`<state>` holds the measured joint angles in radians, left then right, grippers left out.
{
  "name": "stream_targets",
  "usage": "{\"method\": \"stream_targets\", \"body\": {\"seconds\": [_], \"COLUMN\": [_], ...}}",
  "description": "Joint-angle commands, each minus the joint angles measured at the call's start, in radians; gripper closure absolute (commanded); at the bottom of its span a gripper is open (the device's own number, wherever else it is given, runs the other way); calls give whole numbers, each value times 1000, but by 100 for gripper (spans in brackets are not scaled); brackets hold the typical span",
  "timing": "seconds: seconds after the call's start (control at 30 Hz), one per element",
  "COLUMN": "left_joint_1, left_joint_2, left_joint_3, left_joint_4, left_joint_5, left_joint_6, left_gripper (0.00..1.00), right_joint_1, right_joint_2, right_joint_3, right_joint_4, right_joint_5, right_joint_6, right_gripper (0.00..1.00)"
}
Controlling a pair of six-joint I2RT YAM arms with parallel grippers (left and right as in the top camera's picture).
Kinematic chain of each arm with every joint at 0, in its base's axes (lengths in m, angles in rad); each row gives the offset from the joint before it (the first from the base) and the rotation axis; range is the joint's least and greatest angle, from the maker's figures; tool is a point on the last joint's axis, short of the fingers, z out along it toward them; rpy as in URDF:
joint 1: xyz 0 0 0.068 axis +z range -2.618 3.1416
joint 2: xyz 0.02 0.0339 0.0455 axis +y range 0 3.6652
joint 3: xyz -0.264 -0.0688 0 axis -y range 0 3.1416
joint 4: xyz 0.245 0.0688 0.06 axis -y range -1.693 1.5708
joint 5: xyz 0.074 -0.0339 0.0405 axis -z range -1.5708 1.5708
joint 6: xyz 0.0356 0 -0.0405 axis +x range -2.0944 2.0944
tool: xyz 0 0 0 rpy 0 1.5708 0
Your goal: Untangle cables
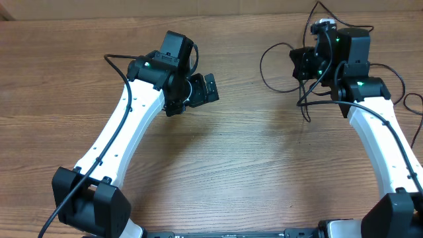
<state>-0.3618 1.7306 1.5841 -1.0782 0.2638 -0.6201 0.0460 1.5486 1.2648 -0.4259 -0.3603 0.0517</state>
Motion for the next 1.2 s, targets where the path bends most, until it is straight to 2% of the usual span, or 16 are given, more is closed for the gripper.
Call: {"method": "stream_targets", "body": {"seconds": [0.0,0.13,0.27,0.43,0.53,0.9,1.03,1.07,1.13,1.17], "left_joint_1": [2,2,2,2,2,2,2,2,2,2], "left_joint_2": [-14,-14,-14,-14,-14,-14,-14,-14,-14,-14], "left_joint_3": [14,14,14,14,14,14,14,14,14,14], "left_joint_4": [-2,-2,-2,-2,-2,-2,-2,-2,-2,-2], "left_joint_5": [-13,-13,-13,-13,-13,-13,-13,-12,-13,-13], "left_joint_6": [23,22,22,22,22,22,22,22,22,22], "left_gripper": [0,0,1,0,0,0,0,0,0,1], "right_joint_1": [-1,-2,11,64,88,93,87,87,87,85], "right_joint_2": [-18,8,84,192,241,366,418,436,457,459], "right_joint_3": [8,8,8,14,55,244,244,244,244,244], "right_joint_4": [27,112,278,630,744,760,649,612,549,513], "right_joint_5": [-110,-89,-114,-110,-54,54,111,127,152,168], "right_joint_6": [-8,-8,48,240,314,315,315,315,314,314], "right_gripper": [96,96,96,96,96,96,96,93,74,61]}}
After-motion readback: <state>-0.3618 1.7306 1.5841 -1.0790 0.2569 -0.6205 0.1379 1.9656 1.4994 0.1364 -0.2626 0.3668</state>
